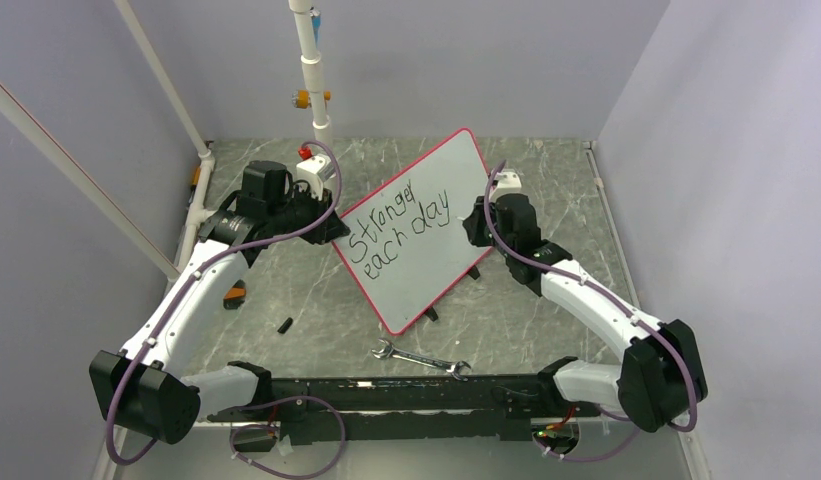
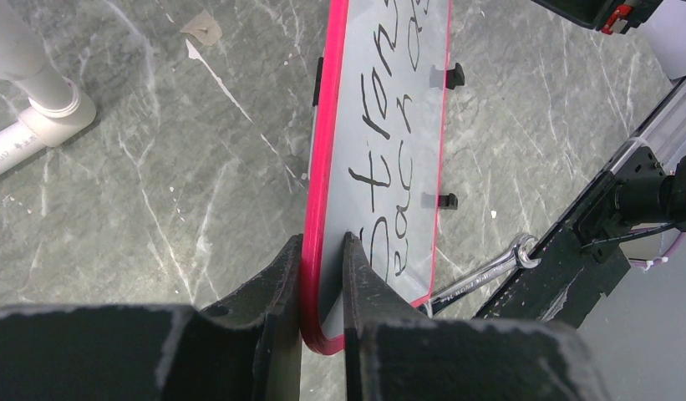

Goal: Write a sentence on the whiteboard

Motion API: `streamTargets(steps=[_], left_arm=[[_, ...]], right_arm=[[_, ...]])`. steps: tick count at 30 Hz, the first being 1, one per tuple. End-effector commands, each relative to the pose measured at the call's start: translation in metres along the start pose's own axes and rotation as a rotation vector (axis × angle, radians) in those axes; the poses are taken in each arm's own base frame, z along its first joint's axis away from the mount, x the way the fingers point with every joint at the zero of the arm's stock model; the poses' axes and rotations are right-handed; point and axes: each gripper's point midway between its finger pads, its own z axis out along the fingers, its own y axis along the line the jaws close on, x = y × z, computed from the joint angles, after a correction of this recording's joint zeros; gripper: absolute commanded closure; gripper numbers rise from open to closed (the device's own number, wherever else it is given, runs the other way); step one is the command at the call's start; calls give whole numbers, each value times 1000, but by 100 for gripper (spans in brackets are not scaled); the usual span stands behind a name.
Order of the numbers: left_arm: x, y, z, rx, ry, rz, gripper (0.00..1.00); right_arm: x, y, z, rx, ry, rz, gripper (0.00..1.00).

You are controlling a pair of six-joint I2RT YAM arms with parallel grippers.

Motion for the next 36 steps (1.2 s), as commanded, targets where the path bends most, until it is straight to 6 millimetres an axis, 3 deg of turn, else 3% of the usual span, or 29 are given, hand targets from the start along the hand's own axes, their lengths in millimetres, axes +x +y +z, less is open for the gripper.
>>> streamTargets(steps=[1, 21, 26, 36], left_arm=[[-18, 25, -8, -133, -67, 128, 100], [-16, 27, -8, -141, -59, 127, 100], [-15, 28, -7, -143, -54, 127, 100], [-6, 21, 0, -114, 12, 72, 100]], right_arm=[[-25, 8, 4, -34, -81, -4, 100], [-7, 2, 4, -30, -42, -14, 100], [-16, 3, -4, -27, -54, -18, 100], [-65, 1, -62, 1, -199, -22, 100]])
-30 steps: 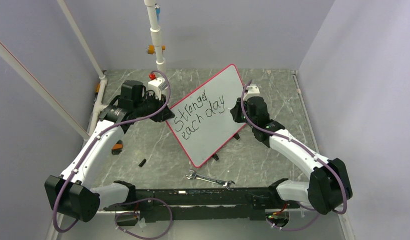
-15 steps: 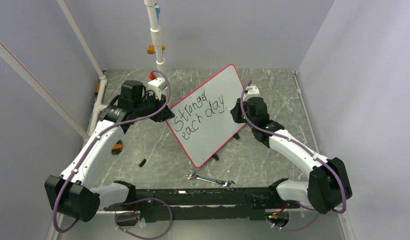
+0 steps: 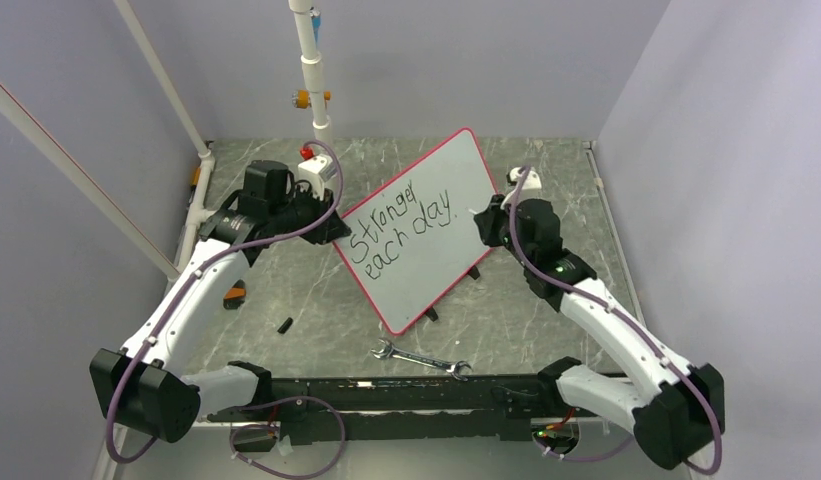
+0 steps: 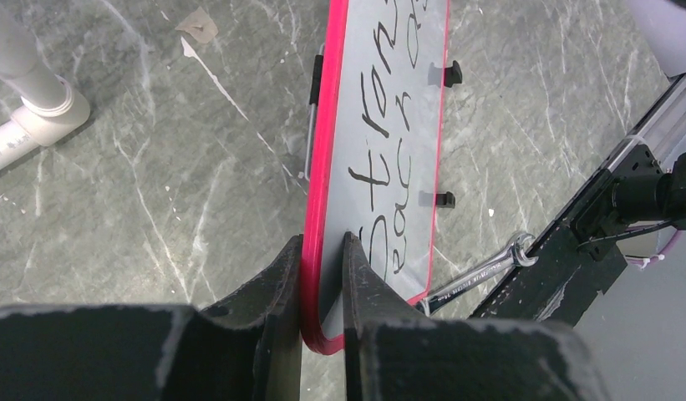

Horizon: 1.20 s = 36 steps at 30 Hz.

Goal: Write a sentence on the whiteboard
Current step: Write a sentence on the whiteboard, then put down the whiteboard on the whiteboard stand.

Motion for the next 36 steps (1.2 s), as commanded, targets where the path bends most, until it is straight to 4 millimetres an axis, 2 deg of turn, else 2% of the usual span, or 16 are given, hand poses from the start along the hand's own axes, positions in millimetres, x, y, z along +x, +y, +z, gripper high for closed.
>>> streamTargets(steps=[1, 8, 12, 17, 23, 29, 36], left_arm=[[-6, 20, 0, -112, 14, 41, 100], [17, 8, -1, -52, 85, -3, 100], [37, -4, -2, 6, 125, -43, 100], [58, -20, -12, 61, 118, -65, 100], [75, -40, -17, 133, 146, -74, 100], [80, -30, -7, 78, 140, -94, 100], [76, -13, 3, -2, 122, -115, 100]], right_arm=[[-42, -1, -27, 17, -115, -3, 100], [-50, -3, -46, 21, -158, 7, 100], [-52, -2, -52, 16, -169, 14, 100], [-52, -4, -56, 22, -178, 17, 100], [-50, -1, -54, 5, -173, 31, 100], [-45, 0, -50, -4, -163, 45, 100], [-42, -2, -51, 5, -158, 39, 100]])
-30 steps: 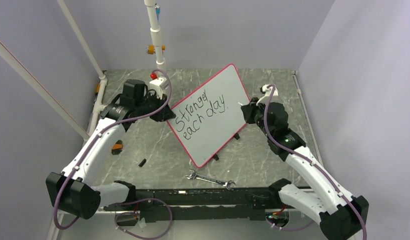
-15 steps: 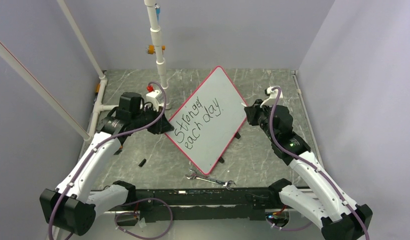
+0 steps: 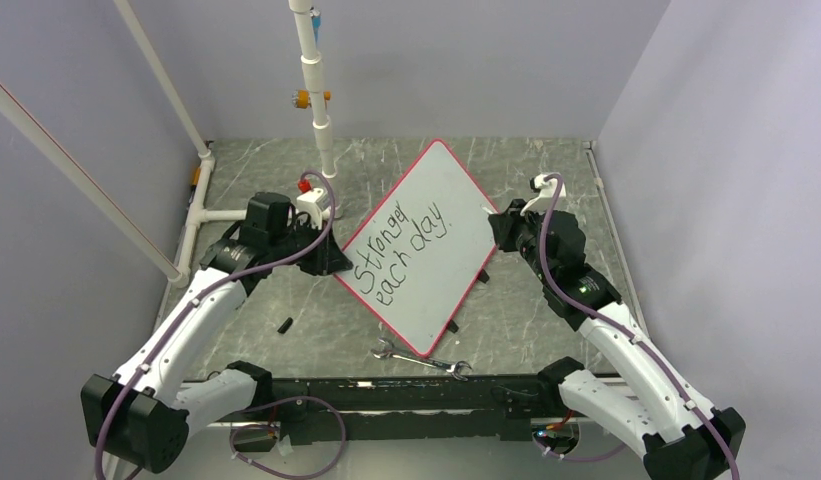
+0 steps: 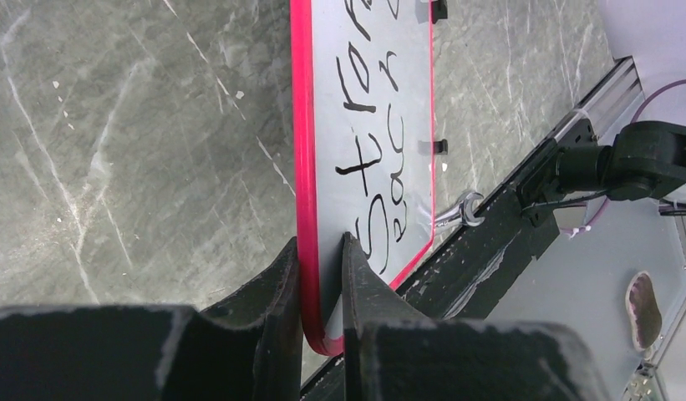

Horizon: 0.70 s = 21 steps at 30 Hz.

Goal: Write a sentence on the whiteboard
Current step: Put down the whiteboard on the whiteboard stand.

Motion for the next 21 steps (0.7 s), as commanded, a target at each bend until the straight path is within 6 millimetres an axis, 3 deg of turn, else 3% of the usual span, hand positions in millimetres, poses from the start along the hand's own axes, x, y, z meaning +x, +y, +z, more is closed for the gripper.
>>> streamTargets(steps=[1, 21], left_arm=[[7, 17, 9, -70, 28, 58, 99], [-6, 27, 12, -127, -10, 80, 72]], right_arm=[[-8, 2, 0, -8, -34, 12, 100], [7, -2, 9, 0, -9, 11, 100]])
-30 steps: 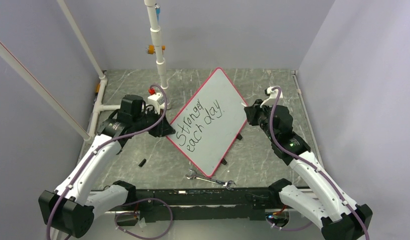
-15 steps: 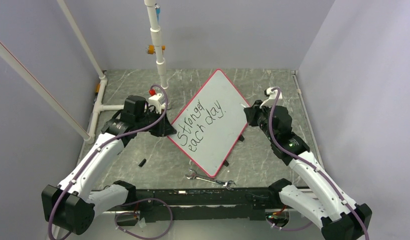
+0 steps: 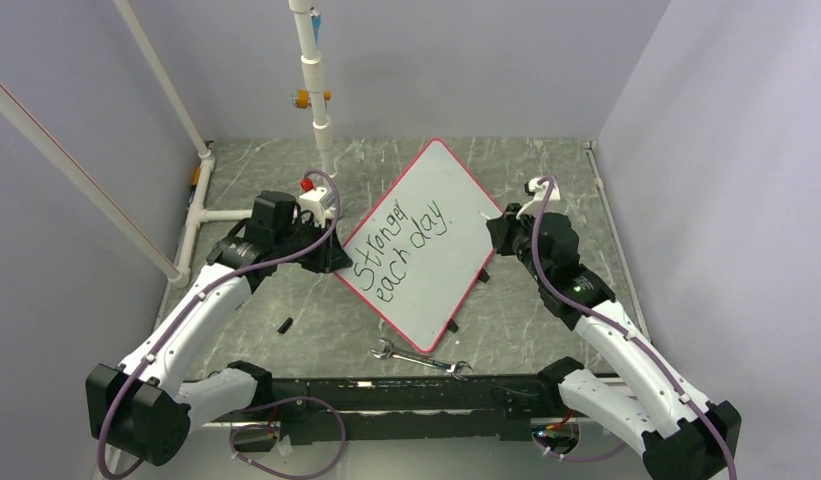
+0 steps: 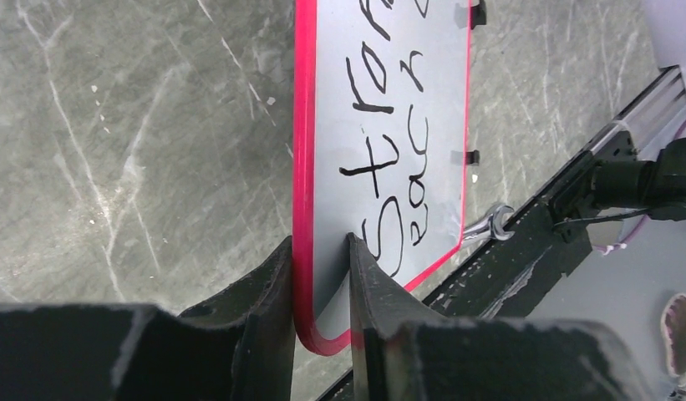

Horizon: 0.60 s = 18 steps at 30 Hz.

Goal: Write a sentence on the whiteboard
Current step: Put down the whiteboard on the whiteboard stand.

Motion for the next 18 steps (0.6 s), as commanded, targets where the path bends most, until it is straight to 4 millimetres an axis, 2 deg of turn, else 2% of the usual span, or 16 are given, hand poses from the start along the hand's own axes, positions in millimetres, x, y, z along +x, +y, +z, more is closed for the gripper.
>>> streamTargets(steps=[1, 18], left_arm=[[-3, 14, 3, -72, -9, 77, 71], [-24, 5, 0, -51, -68, 89, 60]], right_arm=[[-11, 3, 3, -12, -51, 17, 100], [-4, 3, 9, -12, -37, 19, 100]])
